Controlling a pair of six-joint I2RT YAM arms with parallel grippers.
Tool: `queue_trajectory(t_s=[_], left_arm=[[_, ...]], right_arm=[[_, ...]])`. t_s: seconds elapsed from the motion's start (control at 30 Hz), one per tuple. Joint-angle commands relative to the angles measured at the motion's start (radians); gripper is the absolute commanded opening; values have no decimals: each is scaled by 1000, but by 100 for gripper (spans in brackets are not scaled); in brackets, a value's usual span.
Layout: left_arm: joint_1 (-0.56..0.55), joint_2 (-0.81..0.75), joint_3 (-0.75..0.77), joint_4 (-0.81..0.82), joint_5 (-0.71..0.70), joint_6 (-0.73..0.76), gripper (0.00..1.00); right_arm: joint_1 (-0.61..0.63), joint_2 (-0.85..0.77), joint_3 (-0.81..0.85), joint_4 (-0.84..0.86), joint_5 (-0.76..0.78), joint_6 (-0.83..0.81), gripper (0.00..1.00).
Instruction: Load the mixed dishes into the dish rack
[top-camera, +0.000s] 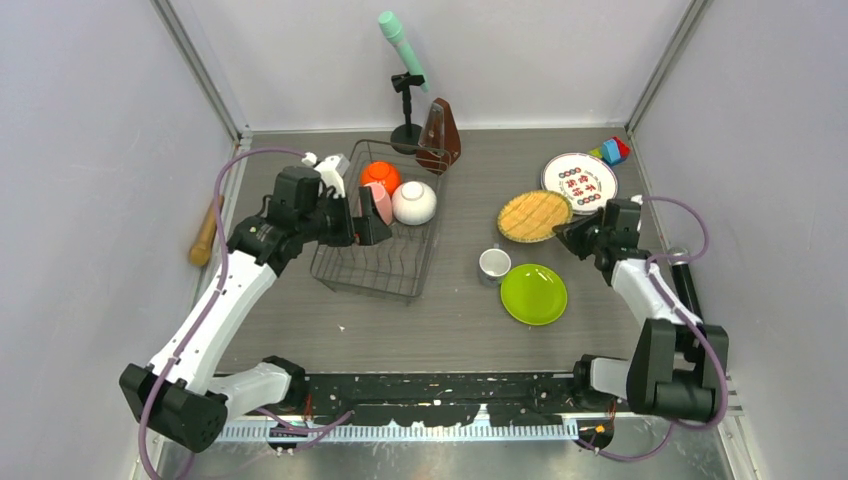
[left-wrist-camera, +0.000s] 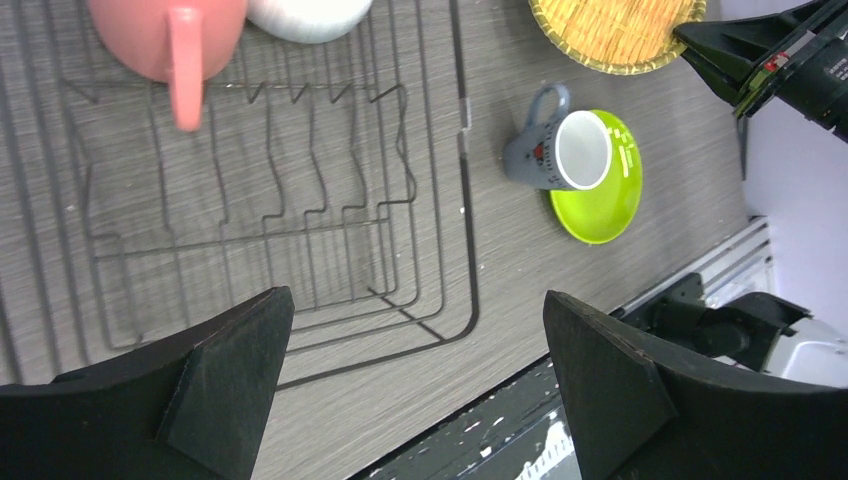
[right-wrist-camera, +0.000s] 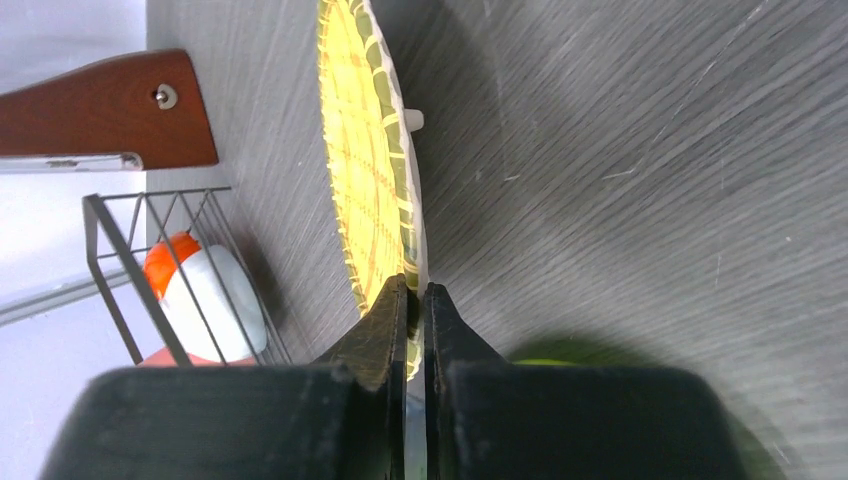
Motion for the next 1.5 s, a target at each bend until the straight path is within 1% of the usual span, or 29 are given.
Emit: queue_trajectory(t_s=[0.0, 0.2, 0.23, 0.3, 0.33, 0.43, 0.47, 0.57, 0.6, 0.7, 0.8, 0.87, 1.0, 1.03, 1.17, 1.2, 1.3, 1.33, 1.37, 1.4, 1.43, 1.47], left_arm=[[4, 19, 37, 110, 101, -71, 100], [4, 53, 31, 195, 187, -140, 99], [4, 57, 26, 219, 201, -154, 99], [4, 67, 12, 285, 245, -196, 97], [4, 72, 1, 322, 267, -210, 96], [4, 84, -25, 425, 295, -275, 89], [4, 87, -27, 441, 291, -285, 88], [4, 92, -28, 493, 273, -299, 87], [4, 92, -27, 508, 262, -303, 86], [4, 94, -13, 511, 228, -301, 84], [4, 84, -14, 499, 191, -295, 83], [4, 79, -19, 500, 185, -296, 80], [4, 82, -23, 503, 190, -302, 68], [6, 83, -24, 505, 192, -303, 63], [7, 79, -22, 511, 193, -304, 38], [7, 73, -22, 509, 183, -302, 36], [12, 57, -19, 486, 150, -284, 35], [14, 53, -19, 479, 140, -276, 27], [15, 47, -17, 471, 135, -265, 7], [15, 42, -13, 462, 135, -244, 0], [15, 40, -4, 444, 135, -225, 0], [15, 38, 13, 411, 126, -202, 0]], right_arm=[[-4, -135, 99, 11, -78, -34, 0], [-4, -231, 159, 19, -179, -48, 0], [-4, -239, 167, 38, -195, -45, 0], [-2, -254, 171, 107, -291, -19, 0], [2, -254, 172, 158, -315, -6, 0], [27, -239, 178, 243, -406, 63, 0], [56, -233, 186, 281, -423, 80, 0], [145, -192, 215, 315, -492, 78, 0], [194, -186, 219, 346, -500, 82, 0], [275, -165, 212, 413, -511, 106, 0], [317, -150, 208, 458, -515, 122, 0], [341, -140, 209, 466, -517, 123, 0], [369, -127, 204, 486, -517, 130, 0], [373, -124, 202, 488, -519, 131, 0], [389, -114, 202, 492, -513, 132, 0], [391, -113, 200, 492, -513, 132, 0], [395, -110, 194, 493, -507, 131, 0], [396, -109, 192, 494, -508, 131, 0], [401, -107, 191, 494, -509, 131, 0], [402, -102, 190, 494, -510, 130, 6], [405, -99, 191, 493, -513, 128, 17], [407, -93, 194, 488, -518, 126, 40]])
